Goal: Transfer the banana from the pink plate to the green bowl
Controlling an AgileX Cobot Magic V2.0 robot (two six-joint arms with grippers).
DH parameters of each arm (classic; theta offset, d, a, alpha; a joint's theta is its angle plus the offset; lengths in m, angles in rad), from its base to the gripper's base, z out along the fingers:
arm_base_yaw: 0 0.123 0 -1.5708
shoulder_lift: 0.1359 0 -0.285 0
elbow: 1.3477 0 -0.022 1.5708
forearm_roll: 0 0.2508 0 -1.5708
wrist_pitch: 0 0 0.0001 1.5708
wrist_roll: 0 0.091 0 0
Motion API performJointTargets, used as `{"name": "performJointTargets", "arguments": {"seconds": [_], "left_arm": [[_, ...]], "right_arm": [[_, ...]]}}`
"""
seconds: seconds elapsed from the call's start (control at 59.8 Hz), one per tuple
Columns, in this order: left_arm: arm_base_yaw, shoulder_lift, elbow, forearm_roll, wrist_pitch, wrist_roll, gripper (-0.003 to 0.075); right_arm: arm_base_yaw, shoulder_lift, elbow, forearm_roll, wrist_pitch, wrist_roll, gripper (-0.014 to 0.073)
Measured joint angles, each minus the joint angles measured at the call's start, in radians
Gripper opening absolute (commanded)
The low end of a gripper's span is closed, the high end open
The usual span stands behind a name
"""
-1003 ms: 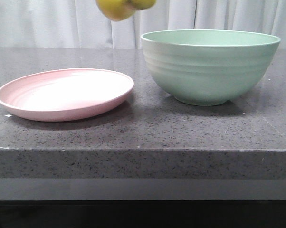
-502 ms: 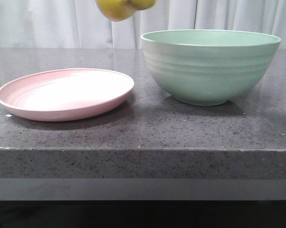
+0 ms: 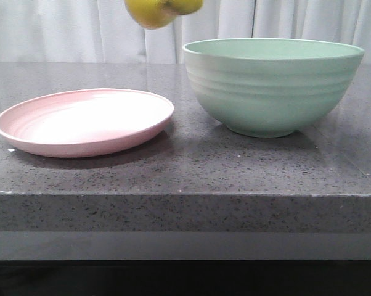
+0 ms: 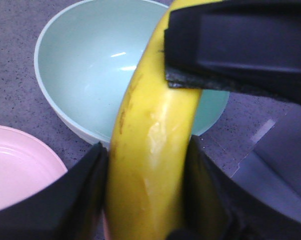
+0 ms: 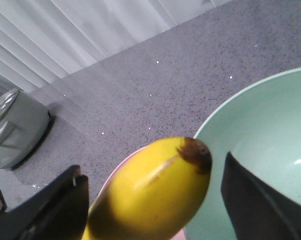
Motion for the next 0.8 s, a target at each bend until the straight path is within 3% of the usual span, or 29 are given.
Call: {"name": "performJointTargets", "arguments": {"seconds": [0.234,0.518,0.669,0.752,0.803], "left_arm": [[0.0,0.002,0.0,0.002,0.021,0.0,0.0131],[0.0,0.008,0.0,0.002,0.023,0.0,0.0131],[0.0,0.008,0.0,0.002,0.023,0.0,0.0134],[0.0,0.008,0.0,0.002,0.023,0.0,0.0188],[0.0,0.008,0.0,0.002,0.023,0.0,0.0276]], "right_arm": [[0.0,0.044,-0.021,0.008,0.011,0.002,0.0528],[0.004,0.052,-0.023,0.028,0.011,0.012,0.0113],[0.004,0.052,-0.023,0.045,0.009,0.015,0.0043],[0.004,0.052,-0.023,0.047,0.009,0.015,0.0043],[0.004,0.052,-0.023,0.047,0.009,0.015,0.0043]]}}
